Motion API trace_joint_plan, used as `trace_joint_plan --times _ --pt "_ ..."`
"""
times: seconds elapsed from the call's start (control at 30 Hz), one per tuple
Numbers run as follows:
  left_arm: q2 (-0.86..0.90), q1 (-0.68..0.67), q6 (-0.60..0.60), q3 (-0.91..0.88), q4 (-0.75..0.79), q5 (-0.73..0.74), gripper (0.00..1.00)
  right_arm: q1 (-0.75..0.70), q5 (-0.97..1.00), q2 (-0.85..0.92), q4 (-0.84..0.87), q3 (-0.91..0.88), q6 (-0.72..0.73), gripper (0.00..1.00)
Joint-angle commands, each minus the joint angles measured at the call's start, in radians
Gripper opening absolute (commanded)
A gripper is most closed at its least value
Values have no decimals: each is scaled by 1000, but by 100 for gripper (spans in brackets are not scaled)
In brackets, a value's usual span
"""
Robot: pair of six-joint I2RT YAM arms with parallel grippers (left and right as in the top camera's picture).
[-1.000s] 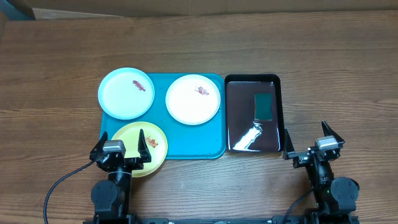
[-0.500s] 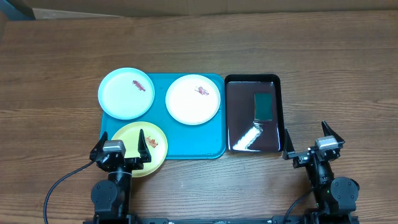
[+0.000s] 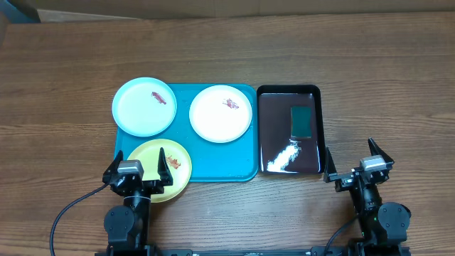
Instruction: Clean dirty plates on tray and stack at the side
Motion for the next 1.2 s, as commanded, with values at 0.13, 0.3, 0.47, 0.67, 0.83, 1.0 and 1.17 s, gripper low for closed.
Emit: trace_joint_plan --times 0.13,0.3,0.47,0.67,0.83,1.0,1.17 --pt "-10 5 15 -4 1 -6 100 -3 13 -7 5 -10 -6 100" --pt "-10 5 15 -4 1 -6 100 -3 13 -7 5 -10 -4 100" --pt "-10 5 15 -4 1 -6 100 -3 12 -7 4 -10 5 100" --pt "-10 5 15 -4 1 -6 100 -3 13 -7 4 -10 5 100" --pt "-10 5 15 -4 1 -6 100 -3 13 -7 4 -10 4 100" --pt "-10 5 15 -4 1 -6 100 -3 13 -7 5 -10 4 100" --pt "-10 5 15 -4 1 -6 100 -3 13 -7 4 -10 4 100"
